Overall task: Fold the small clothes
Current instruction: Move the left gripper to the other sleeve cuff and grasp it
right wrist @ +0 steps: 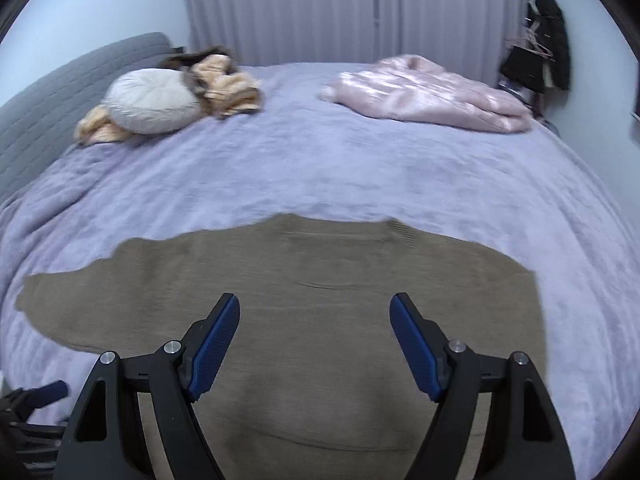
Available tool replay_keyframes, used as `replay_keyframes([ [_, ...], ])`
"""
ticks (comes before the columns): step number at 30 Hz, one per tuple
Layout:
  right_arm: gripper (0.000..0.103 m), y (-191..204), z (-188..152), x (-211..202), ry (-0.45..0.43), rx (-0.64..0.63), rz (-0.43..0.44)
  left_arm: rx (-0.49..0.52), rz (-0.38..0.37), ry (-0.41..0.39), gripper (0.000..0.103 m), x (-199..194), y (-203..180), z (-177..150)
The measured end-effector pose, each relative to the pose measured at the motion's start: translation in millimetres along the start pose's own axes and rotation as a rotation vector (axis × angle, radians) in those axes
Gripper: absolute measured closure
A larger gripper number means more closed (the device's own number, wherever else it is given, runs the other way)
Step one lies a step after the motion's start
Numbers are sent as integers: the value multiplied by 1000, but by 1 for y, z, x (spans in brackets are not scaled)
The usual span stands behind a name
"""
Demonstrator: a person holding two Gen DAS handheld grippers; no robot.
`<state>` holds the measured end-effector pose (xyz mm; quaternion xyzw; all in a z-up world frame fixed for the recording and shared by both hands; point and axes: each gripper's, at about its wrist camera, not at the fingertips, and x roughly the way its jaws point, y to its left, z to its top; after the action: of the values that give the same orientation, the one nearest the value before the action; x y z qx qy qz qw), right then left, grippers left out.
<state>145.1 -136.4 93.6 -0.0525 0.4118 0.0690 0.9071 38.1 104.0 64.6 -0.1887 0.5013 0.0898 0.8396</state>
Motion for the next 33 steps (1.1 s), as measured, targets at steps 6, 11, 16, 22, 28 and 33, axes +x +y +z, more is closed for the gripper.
replay_keyframes([
  [6,23,-87,-17,33,114,125,-199,175,-55,14,0,33,-88,23],
  [11,23,-58,-31,48,141,61,-206,212,75,66,0,73,-102,23],
  [16,21,-3,-42,50,104,-101,-215,125,129,83,0,79,-57,18],
  [22,21,16,-42,40,70,-136,-247,97,131,66,0,60,-44,15],
  [28,19,24,-46,42,129,-113,-89,129,144,92,0,64,-49,7],
  [33,19,27,-48,36,125,-124,-101,64,114,51,0,43,-19,2],
])
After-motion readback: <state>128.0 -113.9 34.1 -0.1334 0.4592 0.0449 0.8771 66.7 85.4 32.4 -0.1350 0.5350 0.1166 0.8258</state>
